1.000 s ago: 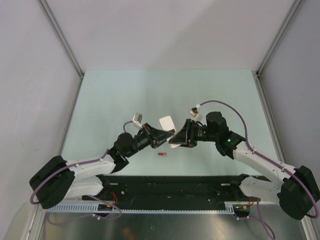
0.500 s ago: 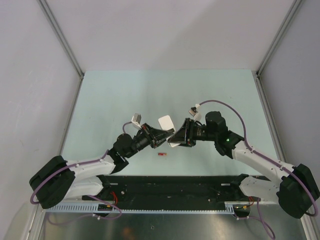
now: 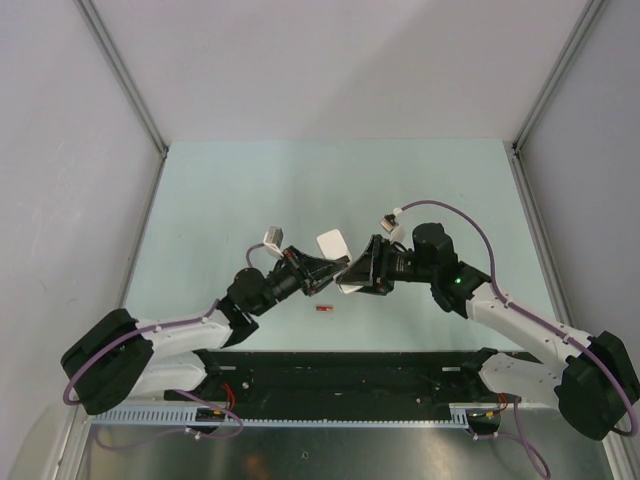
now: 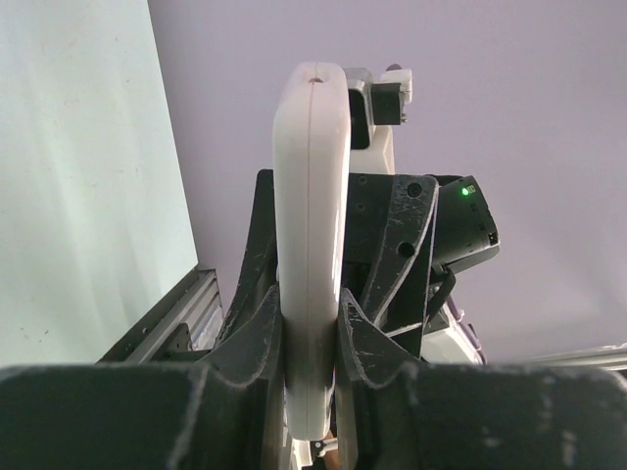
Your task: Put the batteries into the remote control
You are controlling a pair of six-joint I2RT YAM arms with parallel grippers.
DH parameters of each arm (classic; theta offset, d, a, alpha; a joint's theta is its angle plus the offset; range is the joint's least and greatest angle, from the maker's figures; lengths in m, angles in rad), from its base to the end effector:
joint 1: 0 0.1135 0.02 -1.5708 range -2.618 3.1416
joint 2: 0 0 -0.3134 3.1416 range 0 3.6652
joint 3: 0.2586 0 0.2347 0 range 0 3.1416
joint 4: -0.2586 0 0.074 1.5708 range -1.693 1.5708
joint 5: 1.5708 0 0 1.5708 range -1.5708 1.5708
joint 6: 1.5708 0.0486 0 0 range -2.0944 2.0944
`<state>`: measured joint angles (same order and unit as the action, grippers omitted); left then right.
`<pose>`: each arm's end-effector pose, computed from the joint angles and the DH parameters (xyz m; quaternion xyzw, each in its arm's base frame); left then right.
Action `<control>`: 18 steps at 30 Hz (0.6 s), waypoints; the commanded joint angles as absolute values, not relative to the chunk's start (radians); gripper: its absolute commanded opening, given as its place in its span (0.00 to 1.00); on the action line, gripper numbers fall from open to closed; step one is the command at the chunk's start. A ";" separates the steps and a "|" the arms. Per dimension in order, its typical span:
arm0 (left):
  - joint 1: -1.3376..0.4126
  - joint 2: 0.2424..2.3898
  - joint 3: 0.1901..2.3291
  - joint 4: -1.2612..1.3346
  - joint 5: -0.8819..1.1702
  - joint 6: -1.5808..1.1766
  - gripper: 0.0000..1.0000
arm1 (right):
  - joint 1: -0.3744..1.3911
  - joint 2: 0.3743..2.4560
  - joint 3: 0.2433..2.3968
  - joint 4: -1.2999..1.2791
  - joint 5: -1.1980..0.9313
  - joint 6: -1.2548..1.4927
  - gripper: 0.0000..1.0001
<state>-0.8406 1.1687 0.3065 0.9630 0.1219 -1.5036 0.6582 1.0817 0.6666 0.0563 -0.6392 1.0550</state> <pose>0.1371 -0.1620 0.2810 -0.1751 0.6476 -0.6982 0.2498 0.1487 0.1516 0.3139 -0.0216 0.8003 0.5777 0.1591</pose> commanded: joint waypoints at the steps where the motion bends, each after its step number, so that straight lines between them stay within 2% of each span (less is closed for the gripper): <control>1: -0.850 1.187 0.324 1.026 0.106 -1.522 0.00 | 0.658 1.060 0.673 0.066 -0.632 1.060 0.60; 14: -0.839 1.224 0.325 1.026 0.117 -1.540 0.00 | 0.637 1.060 0.703 0.037 -0.643 1.043 0.65; 18: -0.831 1.229 0.327 1.028 0.121 -1.543 0.00 | 0.627 1.051 0.724 -0.050 -0.626 1.006 0.68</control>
<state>-0.8394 1.2240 0.3065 0.9653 0.1230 -1.5208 0.6365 1.0809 0.6708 0.0162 -0.6392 1.0473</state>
